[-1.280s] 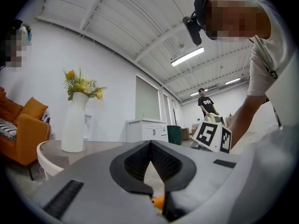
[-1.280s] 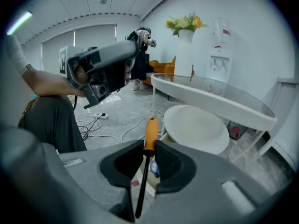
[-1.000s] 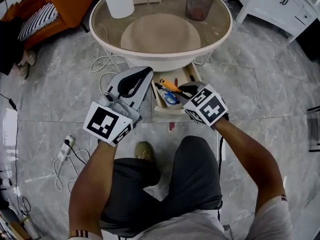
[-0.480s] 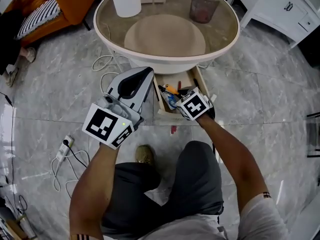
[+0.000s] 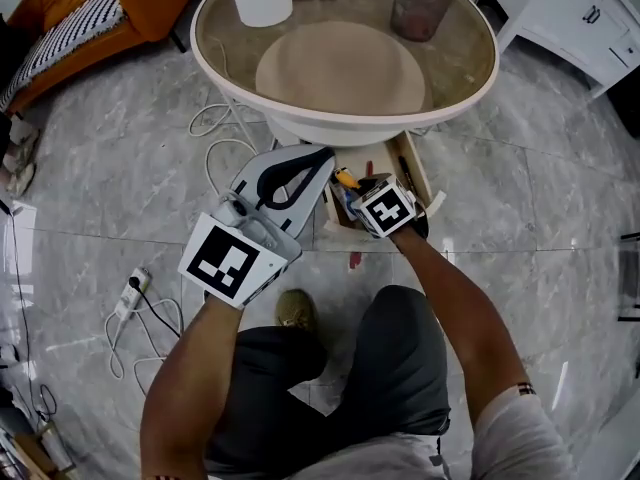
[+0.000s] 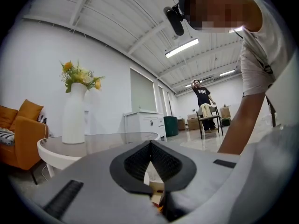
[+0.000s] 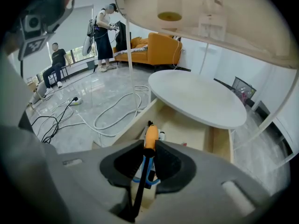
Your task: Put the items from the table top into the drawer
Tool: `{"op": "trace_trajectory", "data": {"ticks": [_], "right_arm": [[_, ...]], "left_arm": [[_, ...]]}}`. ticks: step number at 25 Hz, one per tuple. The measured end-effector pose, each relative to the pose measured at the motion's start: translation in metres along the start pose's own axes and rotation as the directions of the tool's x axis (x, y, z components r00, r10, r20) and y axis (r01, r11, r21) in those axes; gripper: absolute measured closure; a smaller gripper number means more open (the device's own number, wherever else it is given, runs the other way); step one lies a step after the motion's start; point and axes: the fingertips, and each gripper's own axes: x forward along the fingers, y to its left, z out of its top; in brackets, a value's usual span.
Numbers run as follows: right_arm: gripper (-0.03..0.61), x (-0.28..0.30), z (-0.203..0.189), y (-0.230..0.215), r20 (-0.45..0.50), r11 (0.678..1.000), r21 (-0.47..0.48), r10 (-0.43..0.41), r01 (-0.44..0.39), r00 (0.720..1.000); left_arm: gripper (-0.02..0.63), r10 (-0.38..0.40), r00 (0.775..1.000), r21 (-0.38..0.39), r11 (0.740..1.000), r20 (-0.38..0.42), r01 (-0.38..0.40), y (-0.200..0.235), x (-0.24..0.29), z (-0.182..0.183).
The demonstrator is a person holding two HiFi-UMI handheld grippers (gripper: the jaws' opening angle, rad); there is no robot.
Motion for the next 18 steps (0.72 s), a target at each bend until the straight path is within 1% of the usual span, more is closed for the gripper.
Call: {"op": "trace_trajectory", "data": {"ticks": [4,7,11,15,18], "right_arm": [[0.502,0.008,-0.008,0.0,-0.051,1.0,0.009,0.012,-0.012,0.999],[0.5,0.017,-0.01,0.003,-0.063,0.999,-0.005,0.034,-0.035,0.997],[0.499,0.019,-0.015,0.002,-0.094,1.0,0.014,0.026,-0.025,0.995],[0.482,0.017,-0.015,0.001,-0.073,0.999,0.016,0.031,-0.03,0.997],[0.48,0.012,-0.01,0.001,-0.021,0.999,0.009,0.042,-0.041,0.999]], "left_arm": [[0.614,0.011,1.0,-0.009,1.0,-0.012,-0.011,0.001,-0.001,-0.002],[0.614,0.009,1.0,-0.003,1.0,-0.016,-0.009,0.001,-0.001,-0.003],[0.614,0.015,1.0,-0.013,1.0,-0.013,-0.015,0.005,0.001,-0.004],[0.614,0.016,1.0,-0.018,1.0,-0.014,-0.016,0.006,0.002,-0.006],[0.614,0.007,1.0,-0.014,1.0,-0.012,-0.007,0.003,0.004,-0.006]]}}
